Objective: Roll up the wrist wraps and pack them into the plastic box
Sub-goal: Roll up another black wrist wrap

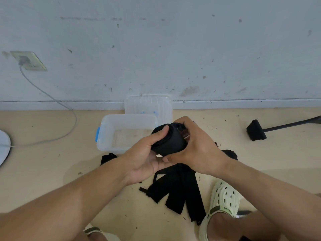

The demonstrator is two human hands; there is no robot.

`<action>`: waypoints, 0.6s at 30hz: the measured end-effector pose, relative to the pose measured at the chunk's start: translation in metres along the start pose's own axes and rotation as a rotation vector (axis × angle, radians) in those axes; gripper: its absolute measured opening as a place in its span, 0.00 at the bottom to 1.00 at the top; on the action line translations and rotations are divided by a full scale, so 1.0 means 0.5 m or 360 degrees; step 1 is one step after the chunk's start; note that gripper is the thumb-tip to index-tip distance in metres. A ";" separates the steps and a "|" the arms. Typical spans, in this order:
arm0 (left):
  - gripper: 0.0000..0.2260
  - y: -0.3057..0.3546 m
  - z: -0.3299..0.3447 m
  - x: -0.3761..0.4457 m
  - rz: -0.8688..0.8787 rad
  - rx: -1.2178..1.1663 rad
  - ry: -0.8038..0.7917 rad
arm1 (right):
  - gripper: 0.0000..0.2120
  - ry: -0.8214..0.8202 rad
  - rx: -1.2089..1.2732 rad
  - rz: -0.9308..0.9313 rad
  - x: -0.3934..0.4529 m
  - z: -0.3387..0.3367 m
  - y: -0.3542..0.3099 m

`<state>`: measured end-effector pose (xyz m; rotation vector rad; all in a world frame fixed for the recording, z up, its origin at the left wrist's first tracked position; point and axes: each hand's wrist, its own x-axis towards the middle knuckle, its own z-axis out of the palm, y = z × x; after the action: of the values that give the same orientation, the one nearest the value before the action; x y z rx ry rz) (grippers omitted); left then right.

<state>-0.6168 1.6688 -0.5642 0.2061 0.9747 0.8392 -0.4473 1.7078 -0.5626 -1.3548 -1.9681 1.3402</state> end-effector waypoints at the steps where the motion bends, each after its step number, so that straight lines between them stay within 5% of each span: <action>1: 0.24 0.001 0.001 0.000 0.0006 -0.0005 0.0002 | 0.30 0.0042 0.0025 -0.0016 -0.002 0.003 0.001; 18: 0.24 -0.006 -0.002 0.010 0.0071 -0.0147 0.0081 | 0.31 0.0534 -0.0177 -0.0067 -0.019 0.062 0.005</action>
<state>-0.6145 1.6701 -0.5696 0.1283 0.9792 0.9319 -0.4647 1.6847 -0.5772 -1.4705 -1.8504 0.9241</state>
